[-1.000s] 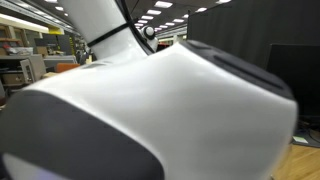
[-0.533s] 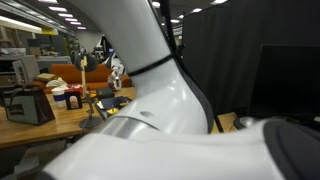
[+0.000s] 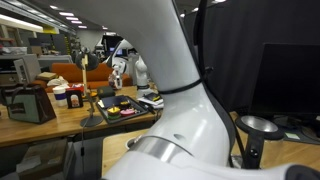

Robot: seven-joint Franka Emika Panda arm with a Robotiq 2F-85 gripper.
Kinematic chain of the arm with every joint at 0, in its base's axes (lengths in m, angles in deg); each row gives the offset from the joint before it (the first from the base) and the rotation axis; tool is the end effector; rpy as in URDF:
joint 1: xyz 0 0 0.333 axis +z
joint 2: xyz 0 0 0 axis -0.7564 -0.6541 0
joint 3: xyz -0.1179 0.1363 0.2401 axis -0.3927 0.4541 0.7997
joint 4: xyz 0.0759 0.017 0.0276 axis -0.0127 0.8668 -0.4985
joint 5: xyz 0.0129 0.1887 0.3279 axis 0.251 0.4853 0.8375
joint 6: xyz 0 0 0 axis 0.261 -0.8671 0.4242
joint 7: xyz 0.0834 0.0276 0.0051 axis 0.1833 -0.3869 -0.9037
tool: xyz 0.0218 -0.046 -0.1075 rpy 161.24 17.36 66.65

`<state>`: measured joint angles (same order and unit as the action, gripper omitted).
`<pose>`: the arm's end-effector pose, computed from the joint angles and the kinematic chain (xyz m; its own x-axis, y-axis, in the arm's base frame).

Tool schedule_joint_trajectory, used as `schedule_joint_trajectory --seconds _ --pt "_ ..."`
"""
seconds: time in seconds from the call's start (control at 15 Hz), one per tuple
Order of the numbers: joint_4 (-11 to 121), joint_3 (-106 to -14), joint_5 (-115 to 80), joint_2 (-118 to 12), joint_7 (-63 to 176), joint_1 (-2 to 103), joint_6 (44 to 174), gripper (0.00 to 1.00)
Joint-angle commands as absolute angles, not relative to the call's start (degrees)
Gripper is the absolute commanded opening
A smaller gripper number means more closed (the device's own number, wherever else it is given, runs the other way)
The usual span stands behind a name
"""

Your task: Move the orange cup to the right

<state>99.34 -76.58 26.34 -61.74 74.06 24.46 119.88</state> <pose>0.3027 -0.3354 0.1202 -0.2224 -0.9398 -0.2595 -0.9724 0.2331 -0.0109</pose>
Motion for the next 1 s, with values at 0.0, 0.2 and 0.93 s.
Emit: schedule_joint_trajectory --seconds 0.0,0.2,0.93 --pt "97.71 -76.27 29.77 -62.85 74.11 22.52 117.46 0.17" --pt "97.35 -76.28 30.66 -62.78 73.82 22.48 116.22 0.68" --pt "97.92 -76.94 28.52 -62.76 75.05 25.04 118.15 0.8"
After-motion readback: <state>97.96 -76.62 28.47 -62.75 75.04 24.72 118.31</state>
